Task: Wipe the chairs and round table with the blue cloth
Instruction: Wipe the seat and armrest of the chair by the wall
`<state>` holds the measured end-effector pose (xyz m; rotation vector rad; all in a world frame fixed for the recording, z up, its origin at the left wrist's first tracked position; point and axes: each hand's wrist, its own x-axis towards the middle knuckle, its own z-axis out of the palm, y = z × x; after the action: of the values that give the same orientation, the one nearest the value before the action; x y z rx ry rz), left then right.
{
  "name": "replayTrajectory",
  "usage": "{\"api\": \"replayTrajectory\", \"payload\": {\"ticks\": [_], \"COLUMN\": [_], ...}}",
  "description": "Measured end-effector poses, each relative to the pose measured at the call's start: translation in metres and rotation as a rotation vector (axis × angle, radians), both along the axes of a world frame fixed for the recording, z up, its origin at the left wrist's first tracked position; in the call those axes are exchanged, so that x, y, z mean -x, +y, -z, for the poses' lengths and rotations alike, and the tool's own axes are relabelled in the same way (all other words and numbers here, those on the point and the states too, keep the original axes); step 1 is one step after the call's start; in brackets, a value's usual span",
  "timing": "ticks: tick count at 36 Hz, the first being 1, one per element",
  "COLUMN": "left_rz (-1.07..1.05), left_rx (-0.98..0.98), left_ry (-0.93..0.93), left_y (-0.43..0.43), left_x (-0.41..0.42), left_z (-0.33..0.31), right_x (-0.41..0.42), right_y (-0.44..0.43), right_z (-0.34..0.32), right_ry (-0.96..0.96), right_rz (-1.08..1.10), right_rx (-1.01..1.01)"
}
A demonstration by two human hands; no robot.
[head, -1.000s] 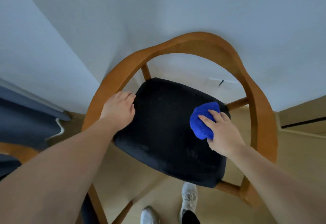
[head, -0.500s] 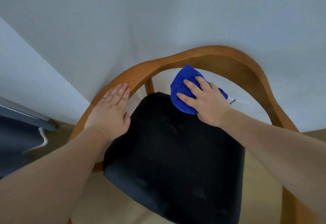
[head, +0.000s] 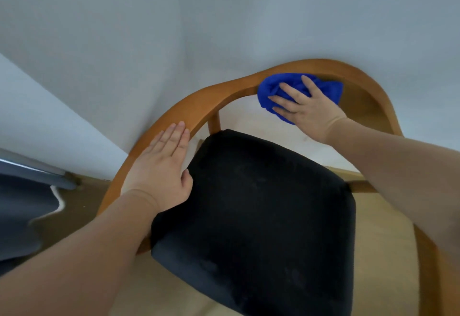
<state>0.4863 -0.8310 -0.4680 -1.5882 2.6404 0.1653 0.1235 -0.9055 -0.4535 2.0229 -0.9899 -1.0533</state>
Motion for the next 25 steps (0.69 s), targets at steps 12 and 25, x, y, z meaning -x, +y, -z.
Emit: {"api": "replayTrajectory", "payload": {"ticks": [12, 25], "left_rz": [-0.012, -0.002], "left_rx": [0.003, 0.003], "left_ry": [-0.064, -0.087], "left_y": [0.001, 0.001], "left_x": [0.003, 0.005], "left_z": [-0.011, -0.015], "right_x": [0.076, 0.101], "right_y": [0.078, 0.148], "right_z": [-0.017, 0.0], "right_ry": [-0.045, -0.181], "right_rz": [0.451, 0.748], "right_rx": [0.027, 0.075]}}
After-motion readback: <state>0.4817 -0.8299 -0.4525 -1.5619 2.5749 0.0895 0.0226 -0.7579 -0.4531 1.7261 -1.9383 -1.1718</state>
